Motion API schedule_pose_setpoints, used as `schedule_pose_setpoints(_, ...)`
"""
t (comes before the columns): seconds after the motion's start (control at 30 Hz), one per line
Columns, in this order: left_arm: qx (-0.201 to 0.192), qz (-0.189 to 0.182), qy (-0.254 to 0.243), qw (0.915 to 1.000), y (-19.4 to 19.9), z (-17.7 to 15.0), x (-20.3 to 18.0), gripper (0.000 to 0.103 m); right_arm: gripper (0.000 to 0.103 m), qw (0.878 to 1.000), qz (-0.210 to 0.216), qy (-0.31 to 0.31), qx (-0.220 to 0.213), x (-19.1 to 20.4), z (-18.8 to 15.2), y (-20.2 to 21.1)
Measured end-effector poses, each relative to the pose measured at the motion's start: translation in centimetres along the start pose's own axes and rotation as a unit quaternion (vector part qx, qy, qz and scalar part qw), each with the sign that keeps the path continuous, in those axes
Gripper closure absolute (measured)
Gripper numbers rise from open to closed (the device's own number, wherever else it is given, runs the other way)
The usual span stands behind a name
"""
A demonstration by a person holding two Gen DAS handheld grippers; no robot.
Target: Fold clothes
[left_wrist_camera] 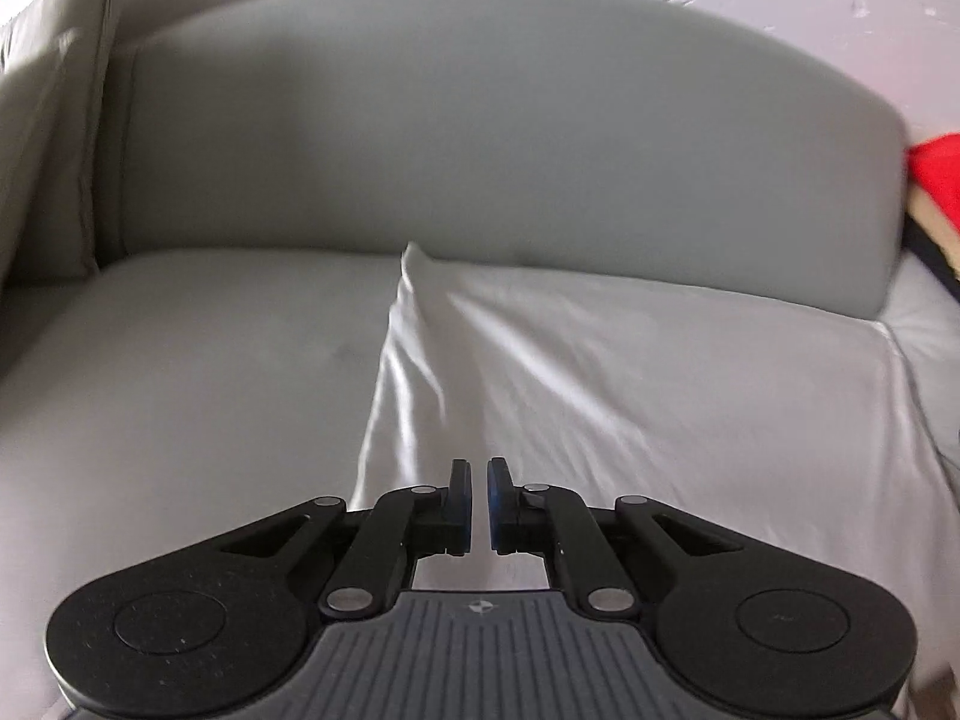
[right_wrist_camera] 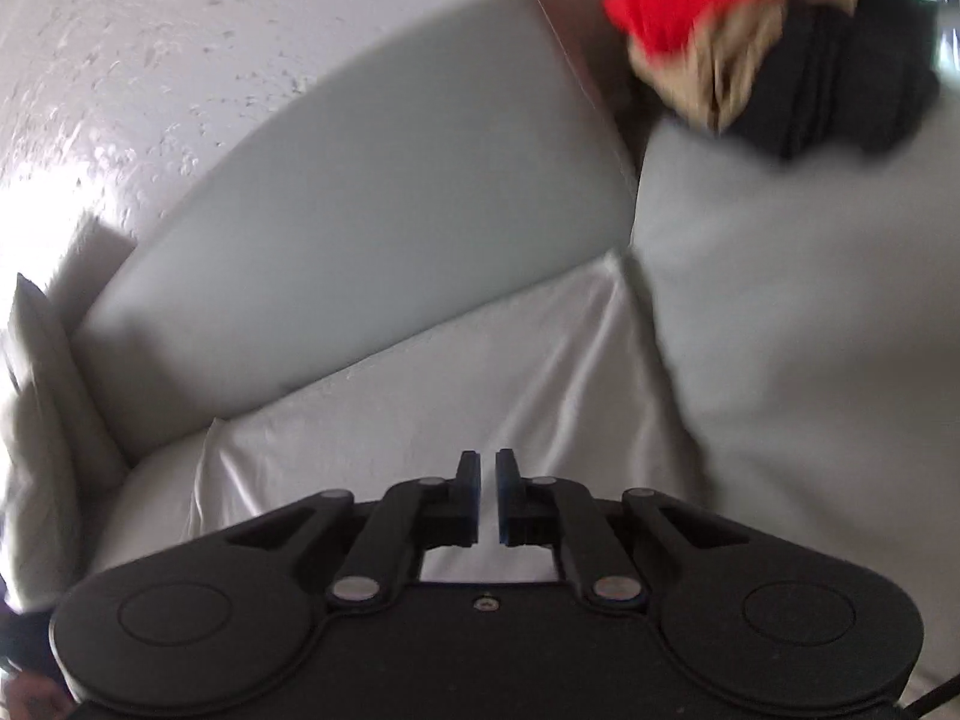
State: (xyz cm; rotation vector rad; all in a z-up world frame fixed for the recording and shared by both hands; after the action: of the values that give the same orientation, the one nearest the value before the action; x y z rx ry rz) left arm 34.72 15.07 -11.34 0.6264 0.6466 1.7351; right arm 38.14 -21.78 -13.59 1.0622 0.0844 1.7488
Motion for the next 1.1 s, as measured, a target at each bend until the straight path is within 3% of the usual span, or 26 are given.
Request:
schedule_pose_setpoints(0.13, 0.034, 0.051, 0.022, 0.9979, -4.3, -0.9, 1.5, 0.096, 0.095, 0.999, -0.052, -0.009, -0.01, -2.5, -0.7, 0.2)
schedule_pose_setpoints(0.17, 0.032, 0.062, 0.031, 0.9971, -4.2, -1.0, 2.3, 0.091, 0.103, 0.998, -0.064, -0.012, -0.012, -3.1, -0.9, 0.3)
schedule_pose_setpoints(0.2, 0.03, 0.073, 0.04, 0.9961, -4.0, -1.1, 3.2, 0.092, 0.103, 0.997, -0.077, -0.014, -0.014, -3.7, -1.0, 0.3)
schedule_pose_setpoints(0.27, 0.028, 0.137, 0.02, 0.99, -3.3, -1.6, 4.8, 0.093, 0.103, 0.994, -0.103, -0.019, -0.019, -4.9, -1.4, 0.5)
schedule_pose_setpoints(0.33, 0.029, 0.203, -0.029, 0.9783, -3.3, -2.9, 5.9, 0.094, 0.103, 0.991, -0.129, -0.023, -0.024, -6.1, -1.7, 0.7)
schedule_pose_setpoints(0.4, 0.028, 0.209, -0.042, 0.9766, -2.7, -3.0, 6.3, 0.095, 0.103, 0.987, -0.155, -0.028, -0.029, -7.4, -2.1, 0.9)
schedule_pose_setpoints(0.47, 0.034, 0.196, -0.012, 0.98, -1.4, -2.7, 7.0, 0.095, 0.101, 0.992, -0.124, -0.021, -0.029, -5.5, -2.5, 1.8)
schedule_pose_setpoints(0.53, 0.016, 0.171, 0.007, 0.9851, 0.4, -2.2, 7.0, 0.095, 0.096, 0.995, -0.093, -0.013, -0.03, -3.6, -3.0, 2.7)
schedule_pose_setpoints(0.63, -0.009, 0.093, -0.002, 0.9956, 2.2, -2.4, 5.1, 0.093, 0.096, 0.998, -0.046, -0.002, -0.03, -0.7, -3.7, 4.2)
schedule_pose_setpoints(0.67, -0.014, 0.063, -0.005, 0.9979, 2.7, -2.6, 4.3, 0.087, 0.093, 1.0, -0.011, -0.008, -0.01, -0.2, -4.4, 3.7)
schedule_pose_setpoints(0.73, 0.016, 0.039, -0.009, 0.9991, 2.1, -3.7, 3.3, 0.085, 0.092, 0.999, 0.031, -0.023, 0.034, 0.2, -6.1, 2.3)
schedule_pose_setpoints(0.77, 0.036, 0.064, -0.014, 0.9972, 1.5, -4.3, 3.3, 0.088, 0.094, 0.999, -0.001, -0.022, 0.03, -0.6, -6.2, 2.7)
schedule_pose_setpoints(0.8, 0.054, 0.1, -0.019, 0.9933, 1.0, -4.9, 3.9, 0.091, 0.103, 0.999, -0.033, -0.022, 0.026, -1.4, -6.3, 3.3)
schedule_pose_setpoints(0.87, 0.054, 0.14, -0.02, 0.9884, 1.6, -5.5, 5.0, 0.091, 0.103, 0.995, -0.098, -0.021, 0.017, -2.9, -6.4, 4.4)
schedule_pose_setpoints(0.93, 0.07, 0.225, -0.056, 0.9702, 2.0, -6.1, 6.0, 0.093, 0.103, 0.986, -0.163, -0.02, 0.008, -4.5, -6.6, 5.6)
schedule_pose_setpoints(0.97, 0.072, 0.237, -0.062, 0.9669, 2.1, -6.4, 6.4, 0.093, 0.103, 0.981, -0.195, -0.019, 0.003, -5.2, -6.7, 6.2)
schedule_pose_setpoints(1.07, 0.068, 0.213, -0.037, 0.9739, 3.8, -5.9, 7.0, 0.093, 0.103, 0.98, -0.198, 0.01, 0.016, -3.8, -6.8, 7.1)
schedule_pose_setpoints(1.1, 0.063, 0.197, -0.027, 0.978, 4.5, -5.6, 7.0, 0.093, 0.097, 0.982, -0.19, 0.013, 0.009, -2.9, -6.9, 7.9)
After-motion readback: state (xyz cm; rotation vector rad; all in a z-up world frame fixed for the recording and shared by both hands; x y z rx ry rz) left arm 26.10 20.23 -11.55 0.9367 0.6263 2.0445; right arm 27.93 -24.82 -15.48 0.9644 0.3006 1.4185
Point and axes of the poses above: each gripper's, at about its wrist camera, not at the fingertips, and y roughly against the way its jaws point, x to its left, z to its top, the point moved 6 cm from there along -y, roughly the way its jaws point, and after that the axes turned 10 degrees about z, right-handed, at the moved point
